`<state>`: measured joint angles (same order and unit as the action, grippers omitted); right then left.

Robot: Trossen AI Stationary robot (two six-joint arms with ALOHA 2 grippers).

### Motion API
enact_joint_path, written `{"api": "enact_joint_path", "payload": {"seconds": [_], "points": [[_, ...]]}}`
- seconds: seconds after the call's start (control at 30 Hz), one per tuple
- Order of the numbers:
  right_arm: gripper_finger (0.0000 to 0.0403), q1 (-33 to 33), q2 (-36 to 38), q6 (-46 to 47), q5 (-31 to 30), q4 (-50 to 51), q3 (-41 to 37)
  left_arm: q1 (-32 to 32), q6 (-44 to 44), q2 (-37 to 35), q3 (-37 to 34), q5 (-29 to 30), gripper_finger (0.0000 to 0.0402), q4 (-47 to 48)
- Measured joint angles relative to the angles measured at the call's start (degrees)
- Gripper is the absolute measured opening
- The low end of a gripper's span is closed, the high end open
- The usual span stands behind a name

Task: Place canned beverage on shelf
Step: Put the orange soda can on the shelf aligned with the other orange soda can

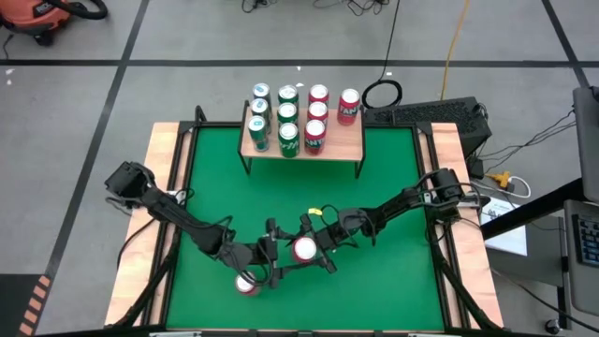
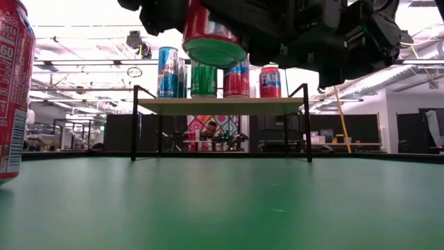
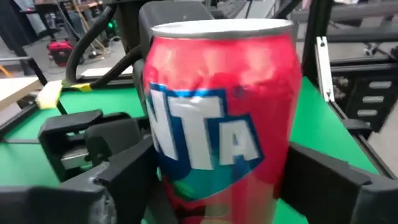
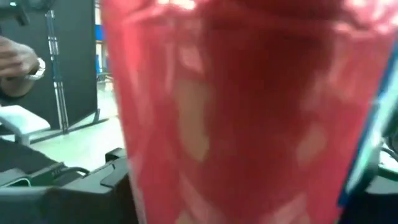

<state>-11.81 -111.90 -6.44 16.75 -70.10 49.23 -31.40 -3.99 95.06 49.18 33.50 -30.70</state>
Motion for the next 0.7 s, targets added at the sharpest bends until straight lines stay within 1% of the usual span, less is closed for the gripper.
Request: {"api": "enact_joint_path", "payload": {"seconds": [0.1,0.23,0.33,0.57,0.7], "points": [[0.0297,0.0,0.0,0.0,-0.4,0.5,0.0,0.3,1.3,1.3,0.0,0.1,0.0353,-2.5],[0.0293,0.0,0.0,-0.1,-0.3,0.5,0.0,0.2,1.6,1.8,0.0,0.1,0.0356,-3.3],[0.0295,0.0,0.0,-0.1,-0.3,0.5,0.0,0.2,1.6,1.8,0.0,0.3,0.0341,-3.3],[0.0299,0.0,0.0,-0.1,-1.4,1.0,0.0,0.3,1.9,1.8,0.0,0.4,0.0287,-3.2],[0.0299,0.0,0.0,0.4,-1.5,1.5,0.0,0.3,1.8,1.8,0.0,0.4,0.0277,-3.1]]}}
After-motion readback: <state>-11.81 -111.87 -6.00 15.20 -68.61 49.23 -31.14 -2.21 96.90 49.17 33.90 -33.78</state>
